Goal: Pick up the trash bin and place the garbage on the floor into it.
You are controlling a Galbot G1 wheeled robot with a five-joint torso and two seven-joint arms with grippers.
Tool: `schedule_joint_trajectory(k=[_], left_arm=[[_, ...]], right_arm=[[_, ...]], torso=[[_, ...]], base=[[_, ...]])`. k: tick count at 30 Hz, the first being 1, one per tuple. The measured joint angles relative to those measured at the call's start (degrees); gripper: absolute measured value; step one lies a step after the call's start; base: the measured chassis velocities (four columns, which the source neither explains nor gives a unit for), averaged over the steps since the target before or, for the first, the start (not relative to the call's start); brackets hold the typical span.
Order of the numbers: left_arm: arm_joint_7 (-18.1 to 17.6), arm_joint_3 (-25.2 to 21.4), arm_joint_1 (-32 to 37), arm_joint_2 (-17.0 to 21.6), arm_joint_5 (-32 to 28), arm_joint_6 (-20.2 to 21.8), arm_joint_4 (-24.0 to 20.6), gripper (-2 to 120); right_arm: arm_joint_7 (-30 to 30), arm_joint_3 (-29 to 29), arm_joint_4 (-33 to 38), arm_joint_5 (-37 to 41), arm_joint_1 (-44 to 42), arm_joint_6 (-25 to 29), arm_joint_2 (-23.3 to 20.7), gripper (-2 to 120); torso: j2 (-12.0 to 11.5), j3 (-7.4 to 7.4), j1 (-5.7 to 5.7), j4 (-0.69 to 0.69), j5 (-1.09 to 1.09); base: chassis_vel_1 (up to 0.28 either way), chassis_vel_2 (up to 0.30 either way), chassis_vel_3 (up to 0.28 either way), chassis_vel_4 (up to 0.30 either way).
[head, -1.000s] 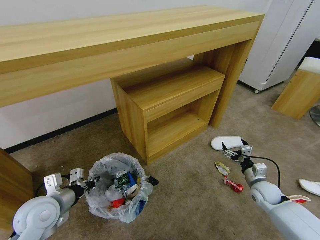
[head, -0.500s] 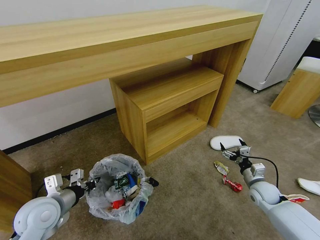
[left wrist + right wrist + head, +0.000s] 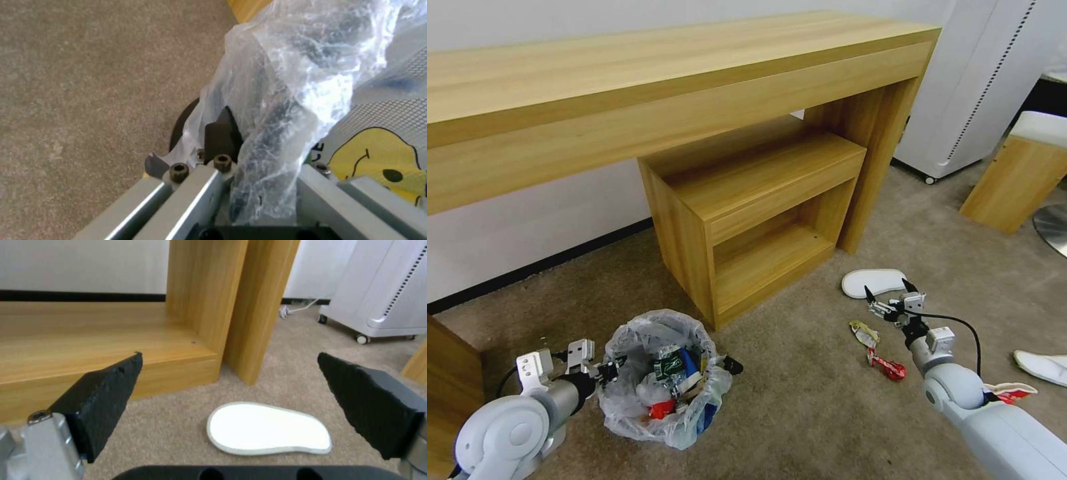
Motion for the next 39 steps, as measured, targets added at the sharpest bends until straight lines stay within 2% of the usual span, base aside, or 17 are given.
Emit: schedule_joint_trajectory(k=[39], left_arm=[[0.8,-0.2,0.3,-0.2,0.9,0.0,0.1,0]], right_arm=[[-1.1,0.0,-0.9,-1.3,0.1,0.9,0.5,100]], torso=[[0.0,0.0,0.0,0.0,0.0]], base=[[-0.009,-0.007,-0.008,-0.009]])
